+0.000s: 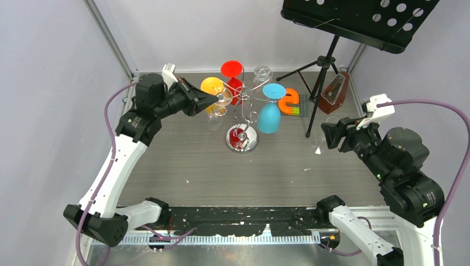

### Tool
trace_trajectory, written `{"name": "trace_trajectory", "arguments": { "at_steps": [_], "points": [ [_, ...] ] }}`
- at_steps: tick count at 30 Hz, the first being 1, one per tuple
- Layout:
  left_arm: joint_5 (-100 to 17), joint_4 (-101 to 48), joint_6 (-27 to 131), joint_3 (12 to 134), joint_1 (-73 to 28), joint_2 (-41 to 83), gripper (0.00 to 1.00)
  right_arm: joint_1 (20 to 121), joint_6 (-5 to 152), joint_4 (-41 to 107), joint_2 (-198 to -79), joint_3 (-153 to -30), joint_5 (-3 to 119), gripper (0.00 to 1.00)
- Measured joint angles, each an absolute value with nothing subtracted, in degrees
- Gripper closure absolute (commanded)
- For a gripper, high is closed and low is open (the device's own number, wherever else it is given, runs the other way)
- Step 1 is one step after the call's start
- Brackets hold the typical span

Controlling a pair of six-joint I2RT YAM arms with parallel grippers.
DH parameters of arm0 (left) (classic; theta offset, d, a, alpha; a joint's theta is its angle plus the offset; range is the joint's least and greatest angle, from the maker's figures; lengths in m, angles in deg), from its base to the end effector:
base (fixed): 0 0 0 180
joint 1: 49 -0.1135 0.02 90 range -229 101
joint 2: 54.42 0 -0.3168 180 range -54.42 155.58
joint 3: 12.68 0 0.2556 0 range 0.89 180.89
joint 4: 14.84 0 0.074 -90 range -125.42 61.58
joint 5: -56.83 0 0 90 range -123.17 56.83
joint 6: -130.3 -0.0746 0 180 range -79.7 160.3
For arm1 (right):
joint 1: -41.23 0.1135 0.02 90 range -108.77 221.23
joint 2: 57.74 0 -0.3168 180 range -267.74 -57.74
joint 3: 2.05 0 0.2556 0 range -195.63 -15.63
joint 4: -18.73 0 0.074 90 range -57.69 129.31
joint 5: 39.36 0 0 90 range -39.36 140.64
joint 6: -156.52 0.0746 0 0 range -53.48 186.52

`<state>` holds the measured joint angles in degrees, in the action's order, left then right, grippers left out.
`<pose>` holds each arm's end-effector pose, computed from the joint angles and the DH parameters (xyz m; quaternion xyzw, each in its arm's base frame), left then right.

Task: Take the wine glass off the wine glass rack
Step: Pick up the wine glass from the wine rack.

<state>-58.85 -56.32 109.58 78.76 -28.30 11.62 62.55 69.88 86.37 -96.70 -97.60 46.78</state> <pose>0.2299 -0.1214 0.4735 -0.1987 0.7651 -0.5400 0.2891 0.0578 0.0172 0.4976 -0.0993 0.7654 0.1104 0.6263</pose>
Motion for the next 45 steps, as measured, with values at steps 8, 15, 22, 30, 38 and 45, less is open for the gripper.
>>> {"name": "trace_trajectory", "arguments": {
  "at_steps": [8,15,22,30,38,45],
  "points": [
    [-60.2,-56.2,110.1,80.4,-26.3,13.5,1.00,62.6,69.9,86.3,-96.2,-97.6,46.7,0.40],
    [-62.6,-56.2,109.3,80.5,-25.1,13.7,1.00,62.6,69.9,86.4,-96.2,-97.6,46.8,0.40],
    [-65.9,-56.4,107.7,80.5,-24.6,14.0,1.00,62.6,70.4,86.4,-96.2,-97.6,46.8,0.40],
    [-70.1,-56.6,104.9,80.5,-24.0,13.3,1.00,62.6,71.7,87.0,-96.5,-99.2,48.0,0.38],
    [-74.2,-58.3,99.8,77.1,-23.5,7.8,1.00,62.6,73.9,87.3,-97.5,-99.7,53.9,0.37],
    [-76.6,-64.0,92.1,75.5,-22.7,2.1,1.00,62.6,76.7,87.9,-101.0,-100.6,62.6,0.37]
  ]
}}
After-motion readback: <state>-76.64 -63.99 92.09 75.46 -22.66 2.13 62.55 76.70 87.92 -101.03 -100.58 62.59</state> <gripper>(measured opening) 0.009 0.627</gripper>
